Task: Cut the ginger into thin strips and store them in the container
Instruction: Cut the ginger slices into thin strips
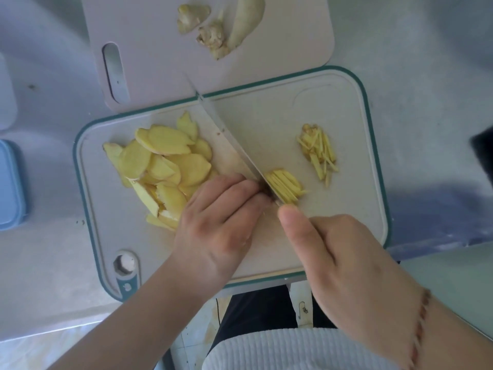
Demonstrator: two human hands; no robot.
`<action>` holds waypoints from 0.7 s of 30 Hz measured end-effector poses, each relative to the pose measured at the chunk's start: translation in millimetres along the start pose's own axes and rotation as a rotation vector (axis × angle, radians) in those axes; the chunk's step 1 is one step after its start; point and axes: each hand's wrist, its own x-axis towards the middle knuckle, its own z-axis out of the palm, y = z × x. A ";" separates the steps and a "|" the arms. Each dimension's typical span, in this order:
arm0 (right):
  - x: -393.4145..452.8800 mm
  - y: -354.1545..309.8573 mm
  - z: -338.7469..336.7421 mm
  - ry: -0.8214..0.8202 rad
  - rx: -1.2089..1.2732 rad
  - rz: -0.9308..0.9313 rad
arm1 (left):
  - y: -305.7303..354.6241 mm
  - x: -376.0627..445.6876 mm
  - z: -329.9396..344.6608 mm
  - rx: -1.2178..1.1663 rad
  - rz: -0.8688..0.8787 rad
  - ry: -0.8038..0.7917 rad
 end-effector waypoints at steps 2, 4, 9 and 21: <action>-11.9 6.0 -0.1 0.030 -0.025 0.002 | 0.6 -2.1 0.1 0.022 -0.013 -0.004; -19.4 10.8 0.1 0.025 -0.043 0.033 | 1.6 -2.9 1.0 0.030 -0.021 -0.005; -10.1 10.6 6.6 0.063 -0.086 0.022 | 3.1 0.4 1.8 0.017 -0.028 0.002; -23.1 14.4 3.3 0.030 -0.059 0.028 | 0.0 -1.7 -0.5 0.056 -0.008 0.020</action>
